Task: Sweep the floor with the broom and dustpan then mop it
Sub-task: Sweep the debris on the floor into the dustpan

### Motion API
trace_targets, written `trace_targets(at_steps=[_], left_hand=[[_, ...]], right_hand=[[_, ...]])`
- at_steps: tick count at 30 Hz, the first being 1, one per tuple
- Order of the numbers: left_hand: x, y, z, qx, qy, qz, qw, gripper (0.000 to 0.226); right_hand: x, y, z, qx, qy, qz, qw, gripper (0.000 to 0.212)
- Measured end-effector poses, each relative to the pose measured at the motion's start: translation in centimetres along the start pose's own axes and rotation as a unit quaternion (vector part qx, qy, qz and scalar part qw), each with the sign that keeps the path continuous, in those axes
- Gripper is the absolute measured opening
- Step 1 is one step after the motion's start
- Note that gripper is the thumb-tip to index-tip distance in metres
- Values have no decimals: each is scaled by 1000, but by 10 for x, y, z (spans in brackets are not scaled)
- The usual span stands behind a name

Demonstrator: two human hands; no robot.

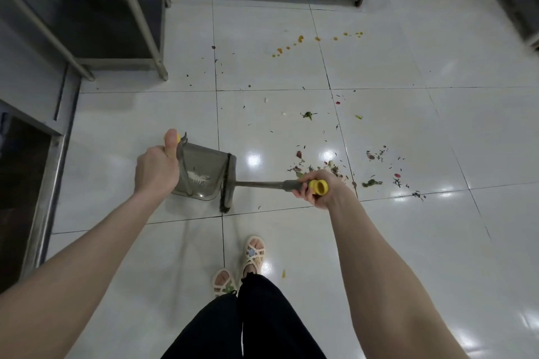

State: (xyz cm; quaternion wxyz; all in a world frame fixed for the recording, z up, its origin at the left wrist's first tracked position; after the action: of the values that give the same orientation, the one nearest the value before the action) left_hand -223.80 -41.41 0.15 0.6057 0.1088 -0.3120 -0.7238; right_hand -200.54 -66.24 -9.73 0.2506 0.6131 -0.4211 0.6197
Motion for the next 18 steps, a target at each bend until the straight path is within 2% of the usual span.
trace_targets(at_steps=[7, 12, 18], left_hand=[[29, -21, -9, 7, -14, 26, 1000, 74], [45, -21, -25, 5, -14, 53, 998, 82], [71, 10, -55, 8, -12, 49, 999, 82]], right_hand=[[-6, 29, 24, 83, 56, -5, 995, 10], [7, 24, 69, 61, 117, 37, 991, 7], [13, 3, 123, 61, 147, 71, 985, 8]])
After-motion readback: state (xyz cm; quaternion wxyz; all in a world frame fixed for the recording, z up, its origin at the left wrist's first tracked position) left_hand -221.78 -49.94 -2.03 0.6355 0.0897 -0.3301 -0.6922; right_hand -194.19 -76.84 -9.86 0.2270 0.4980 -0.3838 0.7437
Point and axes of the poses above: each hand's wrist, its own x-axis away from the middle knuckle, its own z-axis out of the back of the hand, y = z × x, the point moved 8 cm from there along -x, towards the middle knuckle, and after that the axes turned 3 degrees about y, right-handed, at the moved point
